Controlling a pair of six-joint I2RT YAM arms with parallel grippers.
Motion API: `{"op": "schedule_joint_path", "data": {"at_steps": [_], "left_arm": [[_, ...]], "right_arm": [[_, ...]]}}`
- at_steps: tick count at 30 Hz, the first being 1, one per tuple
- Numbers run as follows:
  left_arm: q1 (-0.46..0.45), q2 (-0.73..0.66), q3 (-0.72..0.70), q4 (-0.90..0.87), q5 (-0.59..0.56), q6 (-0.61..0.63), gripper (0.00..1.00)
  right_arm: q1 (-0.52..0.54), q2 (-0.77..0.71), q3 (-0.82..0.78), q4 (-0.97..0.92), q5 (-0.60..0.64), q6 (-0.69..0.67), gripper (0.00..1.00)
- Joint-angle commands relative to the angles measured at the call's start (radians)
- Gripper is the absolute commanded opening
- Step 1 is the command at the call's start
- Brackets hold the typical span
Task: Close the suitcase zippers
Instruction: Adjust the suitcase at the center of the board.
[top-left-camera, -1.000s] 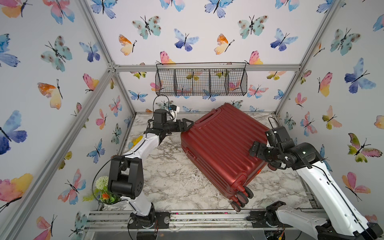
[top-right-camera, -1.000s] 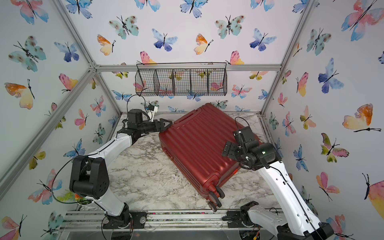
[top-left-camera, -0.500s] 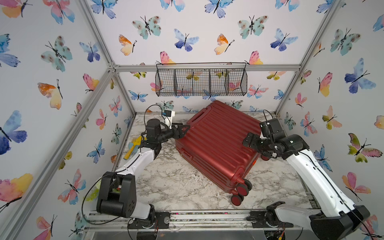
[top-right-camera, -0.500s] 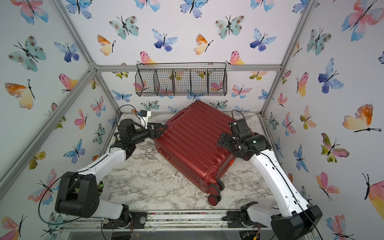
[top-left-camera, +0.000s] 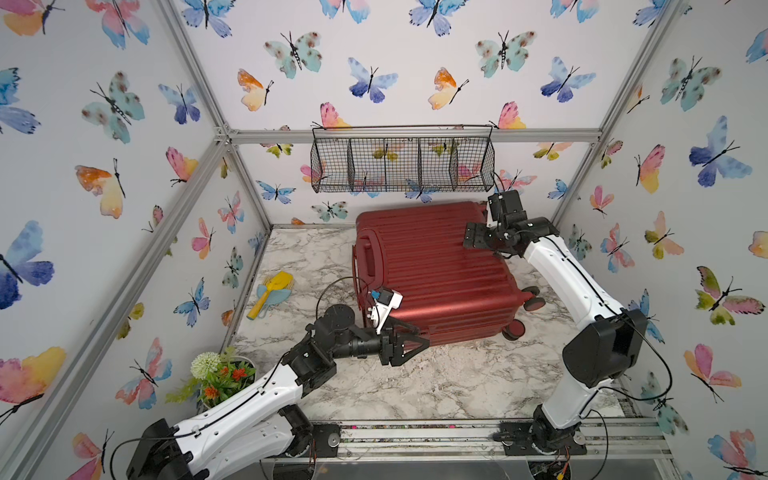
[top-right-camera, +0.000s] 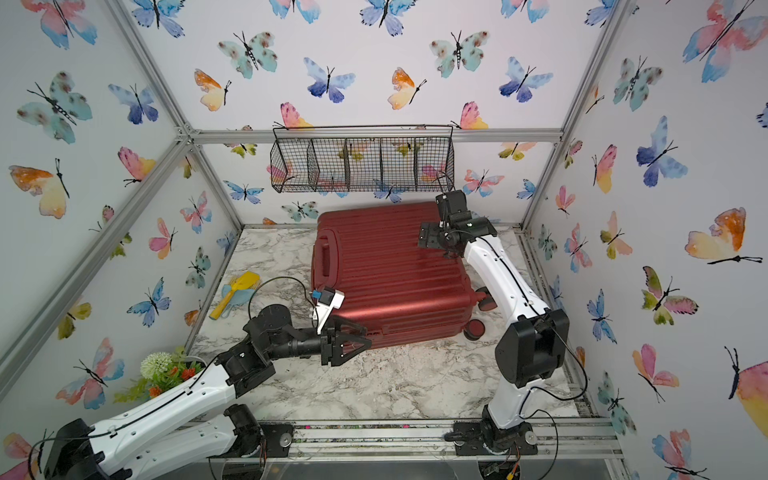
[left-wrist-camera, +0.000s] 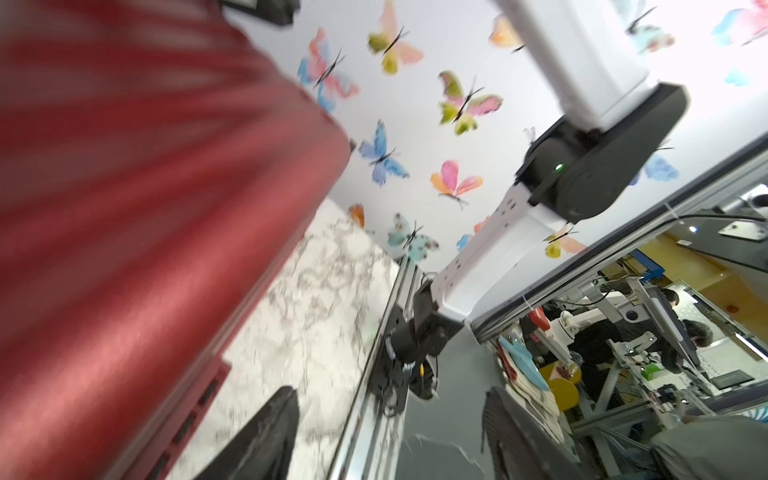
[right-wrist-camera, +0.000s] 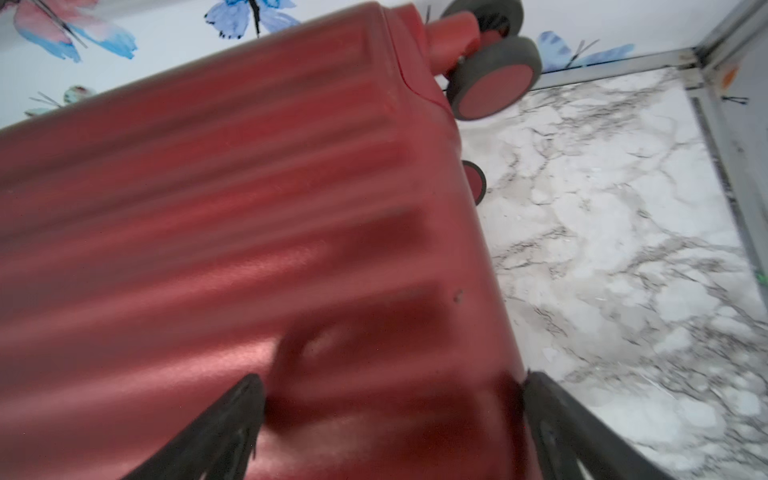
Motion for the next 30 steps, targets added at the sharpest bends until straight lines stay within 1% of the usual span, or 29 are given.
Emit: {"op": "schedule_joint_path", "data": {"at_steps": [1,2,3,4,5,6,7,10,11,13,15,16,17,19,21,23,25,27,30], "left_arm": [[0.052,-0.033,0.176,-0.416,-0.208,0.129,0.77],[0.128,-0.015,0.229,-0.499,-0.25,0.186,0.77],[0.214,0.013,0.269,-0.551,-0.244,0.213,0.76],[0.34,0.049,0.31,-0.583,-0.197,0.227,0.74],[0.461,0.086,0.345,-0.595,-0.144,0.229,0.69],[0.538,0.121,0.369,-0.593,-0.121,0.231,0.67],[0.605,0.153,0.39,-0.58,-0.125,0.231,0.66],[0.715,0.233,0.405,-0.534,-0.166,0.212,0.65],[0.756,0.253,0.381,-0.495,-0.135,0.179,0.65],[0.828,0.289,0.319,-0.377,-0.013,0.097,0.65],[0.867,0.337,0.271,-0.277,0.064,0.044,0.65],[0.877,0.366,0.254,-0.231,0.127,0.032,0.64],[0.877,0.397,0.248,-0.208,0.175,0.025,0.64],[0.869,0.436,0.241,-0.189,0.221,0.017,0.62],[0.863,0.429,0.207,-0.135,0.243,-0.001,0.62],[0.863,0.412,0.162,-0.053,0.273,-0.053,0.62],[0.86,0.415,0.148,-0.013,0.286,-0.075,0.62],[0.853,0.443,0.148,0.004,0.288,-0.079,0.62],[0.849,0.487,0.14,0.041,0.306,-0.091,0.56]], "right_arm": [[0.053,-0.036,-0.015,-0.16,-0.108,-0.031,0.99],[0.053,-0.091,-0.037,-0.162,-0.063,-0.029,0.99],[0.053,-0.14,-0.064,-0.157,-0.037,-0.027,0.99],[0.053,-0.194,-0.086,-0.165,-0.021,-0.024,1.0],[0.053,-0.237,-0.102,-0.186,-0.02,-0.016,1.0],[0.054,-0.265,-0.115,-0.212,-0.025,-0.006,0.99],[0.053,-0.296,-0.129,-0.236,-0.057,0.011,0.98],[0.067,-0.385,-0.216,-0.219,-0.275,0.069,0.9],[0.084,-0.414,-0.23,-0.209,-0.304,0.087,0.88],[0.158,-0.465,-0.249,-0.165,-0.322,0.114,0.86],[0.279,-0.497,-0.283,-0.105,-0.334,0.155,0.84],[0.358,-0.502,-0.309,-0.073,-0.335,0.173,0.83],[0.434,-0.498,-0.333,-0.056,-0.314,0.185,0.82],[0.538,-0.498,-0.398,-0.03,-0.263,0.19,0.82],[0.563,-0.525,-0.5,0.013,-0.245,0.193,0.81],[0.564,-0.591,-0.646,0.128,-0.243,0.203,0.79],[0.564,-0.636,-0.762,0.238,-0.239,0.21,0.78],[0.564,-0.649,-0.83,0.294,-0.238,0.202,0.77],[0.564,-0.657,-0.928,0.364,-0.204,0.186,0.73]]}}
